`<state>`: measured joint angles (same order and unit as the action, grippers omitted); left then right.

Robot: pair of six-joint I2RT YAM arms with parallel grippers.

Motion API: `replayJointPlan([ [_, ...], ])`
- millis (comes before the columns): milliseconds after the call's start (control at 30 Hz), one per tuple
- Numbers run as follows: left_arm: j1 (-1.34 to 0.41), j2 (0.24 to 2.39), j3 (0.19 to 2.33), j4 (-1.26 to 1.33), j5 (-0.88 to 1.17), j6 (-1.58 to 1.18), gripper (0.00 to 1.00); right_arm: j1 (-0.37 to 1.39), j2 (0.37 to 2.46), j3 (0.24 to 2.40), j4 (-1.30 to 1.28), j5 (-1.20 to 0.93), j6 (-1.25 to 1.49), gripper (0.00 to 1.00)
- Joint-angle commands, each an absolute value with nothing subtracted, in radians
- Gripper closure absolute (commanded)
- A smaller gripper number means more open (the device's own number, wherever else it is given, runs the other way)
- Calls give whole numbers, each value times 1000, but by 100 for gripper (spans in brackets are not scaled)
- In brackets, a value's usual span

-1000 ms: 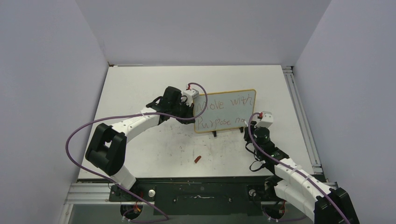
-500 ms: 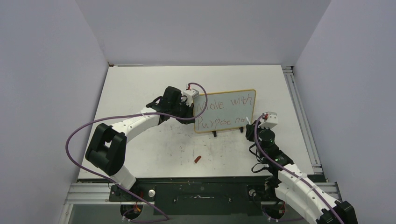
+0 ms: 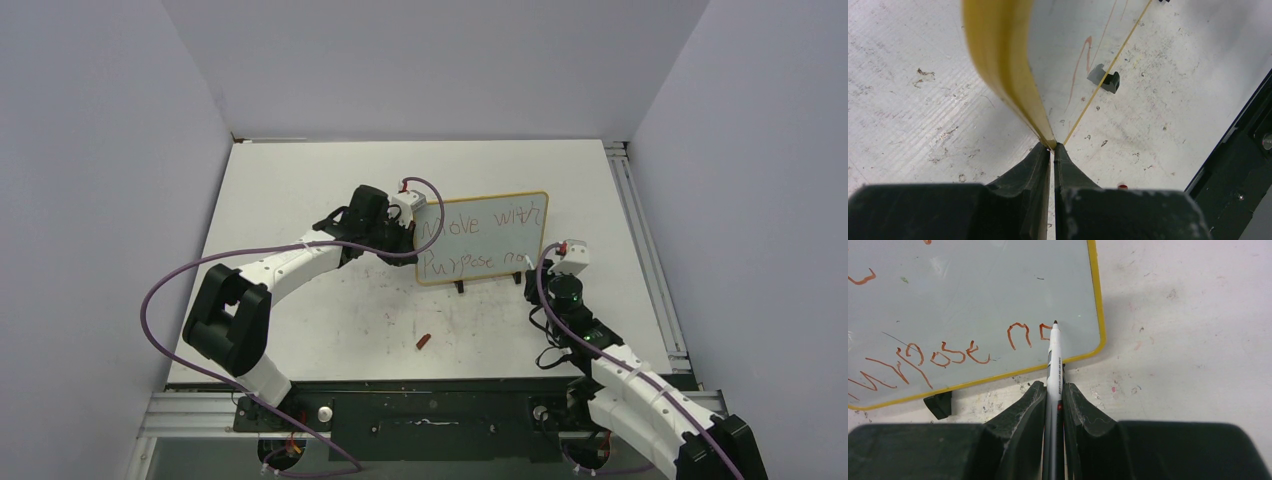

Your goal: Write a sentence on the whiteboard

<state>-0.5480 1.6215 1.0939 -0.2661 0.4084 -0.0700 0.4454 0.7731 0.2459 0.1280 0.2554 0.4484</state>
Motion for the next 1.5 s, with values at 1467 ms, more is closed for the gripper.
replayJointPlan([
  [1467,-538,1575,1146,-241,427,-63,100,420,835,283,176,298,452,95],
])
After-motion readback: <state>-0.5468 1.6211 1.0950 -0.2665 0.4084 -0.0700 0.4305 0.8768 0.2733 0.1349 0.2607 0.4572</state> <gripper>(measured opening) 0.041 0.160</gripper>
